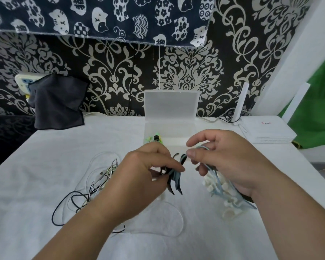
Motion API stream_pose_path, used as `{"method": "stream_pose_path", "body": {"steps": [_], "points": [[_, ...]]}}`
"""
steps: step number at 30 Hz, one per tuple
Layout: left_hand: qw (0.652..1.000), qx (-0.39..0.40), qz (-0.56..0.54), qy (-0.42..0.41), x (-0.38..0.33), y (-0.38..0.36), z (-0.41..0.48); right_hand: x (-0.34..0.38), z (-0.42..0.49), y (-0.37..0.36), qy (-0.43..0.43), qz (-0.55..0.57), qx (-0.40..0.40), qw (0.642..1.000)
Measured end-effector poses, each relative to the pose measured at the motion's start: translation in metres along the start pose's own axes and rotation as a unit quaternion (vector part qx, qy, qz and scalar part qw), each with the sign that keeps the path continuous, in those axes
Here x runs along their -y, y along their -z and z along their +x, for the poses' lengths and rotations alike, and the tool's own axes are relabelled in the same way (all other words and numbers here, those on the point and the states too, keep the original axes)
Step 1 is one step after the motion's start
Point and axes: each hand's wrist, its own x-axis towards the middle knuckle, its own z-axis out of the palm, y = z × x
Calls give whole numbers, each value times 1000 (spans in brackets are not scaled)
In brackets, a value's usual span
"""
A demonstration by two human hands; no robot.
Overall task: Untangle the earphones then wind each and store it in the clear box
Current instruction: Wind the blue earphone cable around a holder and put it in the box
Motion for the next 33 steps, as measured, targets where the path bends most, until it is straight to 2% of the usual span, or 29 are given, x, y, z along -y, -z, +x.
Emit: {"method": "stream_pose_path", "body": {"steps": [2, 4, 8, 13, 15, 17, 20, 22, 24, 27, 31, 33], "points": [[998, -28, -55, 34, 1, 9, 2, 3, -1, 5, -45, 76, 19, 996], [994, -52, -82, 47, 4, 18, 4, 1, -2, 11, -78, 101, 38, 991], [989, -104, -91, 49, 13, 30, 7, -9, 3, 19, -81, 77, 60, 992], [986, -145, -58, 60, 18, 34, 9, -19, 9, 24, -90, 30, -1, 995], [986, -153, -14, 69, 18, 35, 8, -20, 11, 27, -91, 74, -40, 992], [984, -154, 30, 80, 19, 35, 8, -17, 14, 31, -79, 167, -94, 978], [981, -153, 74, 97, 23, 34, 6, -14, 19, 40, -38, 286, -211, 934], [979, -151, 93, 103, 23, 32, 6, -14, 19, 48, -28, 314, -294, 902], [979, -150, 90, 106, 22, 32, 6, -17, 18, 56, -37, 279, -362, 889], [986, -137, 36, 87, 18, 34, 8, -26, 18, 61, -64, 128, -399, 906], [991, -87, -85, 55, 4, 32, 8, -28, 17, 54, 12, 33, -382, 923], [989, -63, -126, 48, -3, 29, 7, -22, 14, 44, 66, 30, -301, 951]]}}
